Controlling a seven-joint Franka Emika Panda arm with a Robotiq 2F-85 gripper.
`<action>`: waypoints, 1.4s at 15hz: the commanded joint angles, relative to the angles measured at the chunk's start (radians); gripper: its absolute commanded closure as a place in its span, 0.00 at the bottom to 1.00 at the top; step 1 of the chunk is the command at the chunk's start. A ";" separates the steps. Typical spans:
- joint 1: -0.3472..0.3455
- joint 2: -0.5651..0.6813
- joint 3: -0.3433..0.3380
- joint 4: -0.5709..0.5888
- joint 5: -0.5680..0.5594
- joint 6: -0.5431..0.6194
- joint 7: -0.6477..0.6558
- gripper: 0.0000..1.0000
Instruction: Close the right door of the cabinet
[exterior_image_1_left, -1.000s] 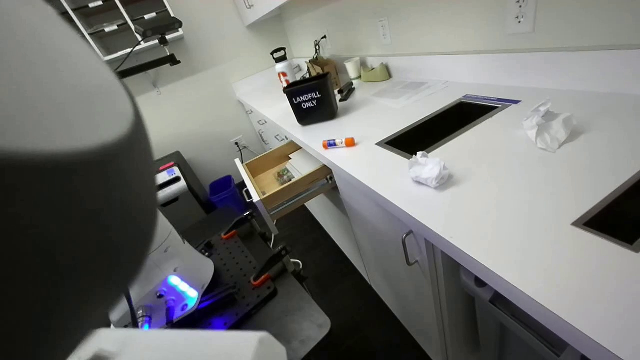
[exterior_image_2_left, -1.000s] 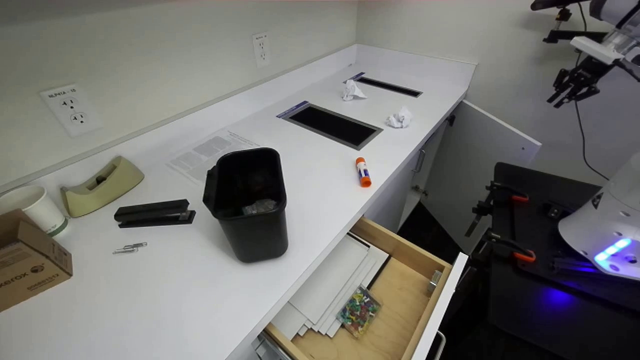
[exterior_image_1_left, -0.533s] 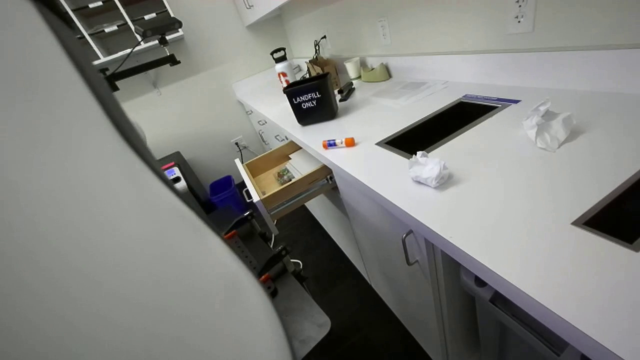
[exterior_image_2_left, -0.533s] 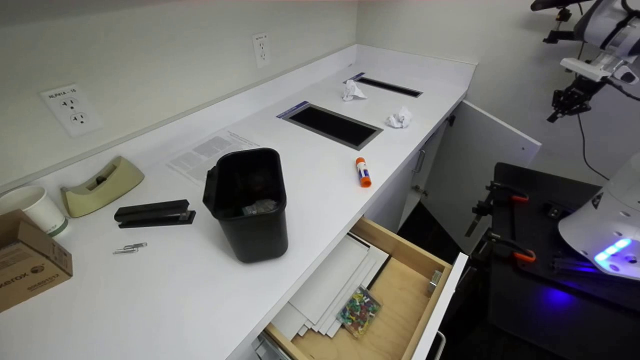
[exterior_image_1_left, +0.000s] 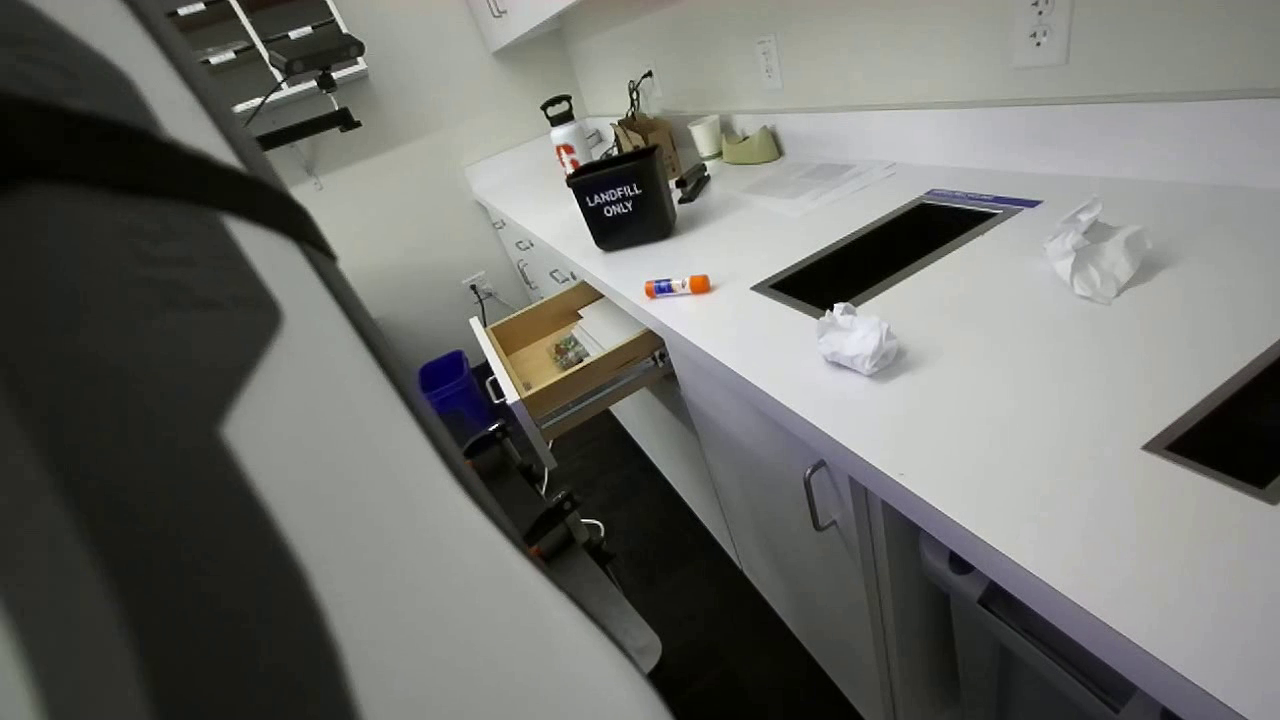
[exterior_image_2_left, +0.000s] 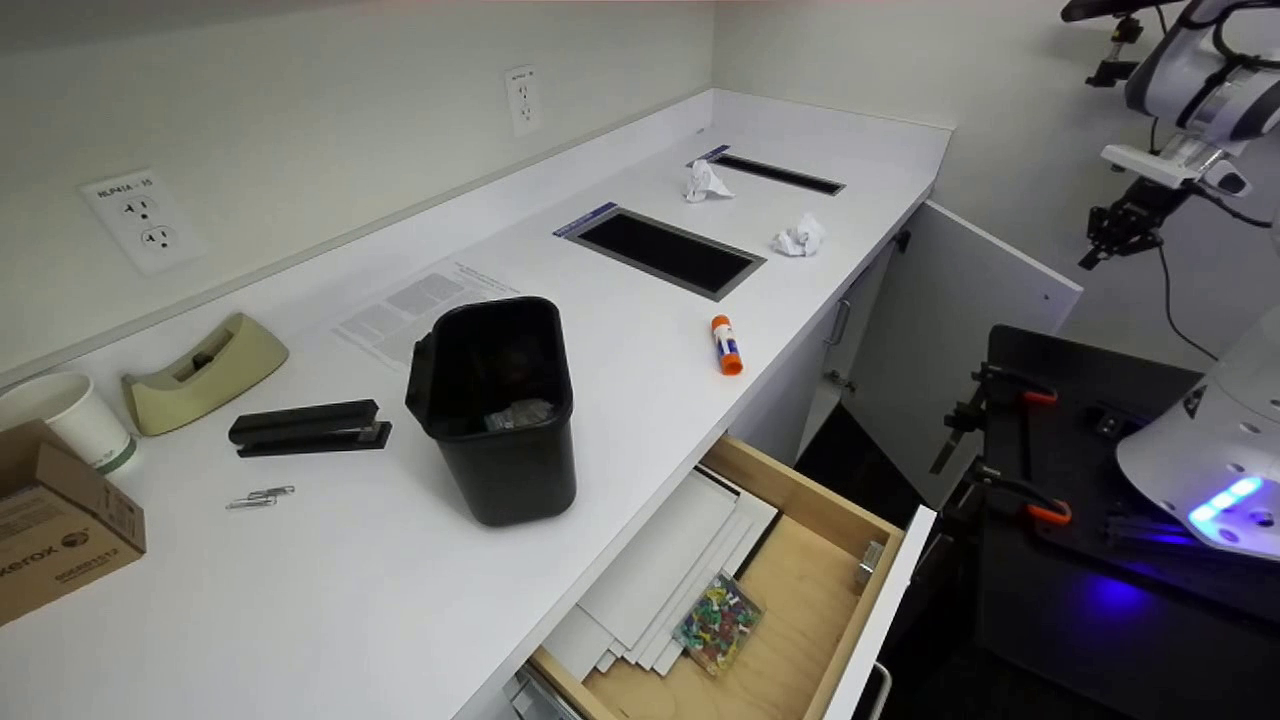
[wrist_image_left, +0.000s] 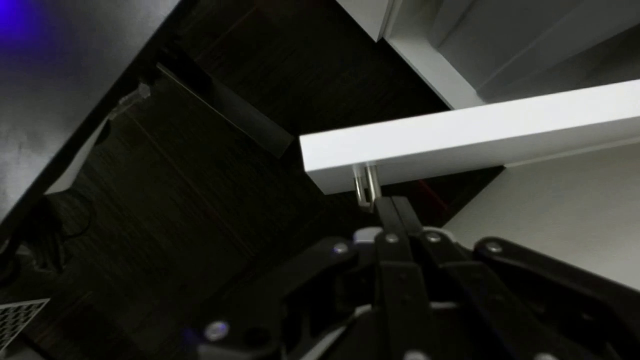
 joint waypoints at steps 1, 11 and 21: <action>-0.033 0.010 0.048 -0.003 0.034 0.008 -0.033 0.97; -0.032 0.036 0.095 -0.020 0.065 0.022 -0.043 0.97; -0.072 0.102 0.222 -0.023 0.384 -0.128 -0.247 1.00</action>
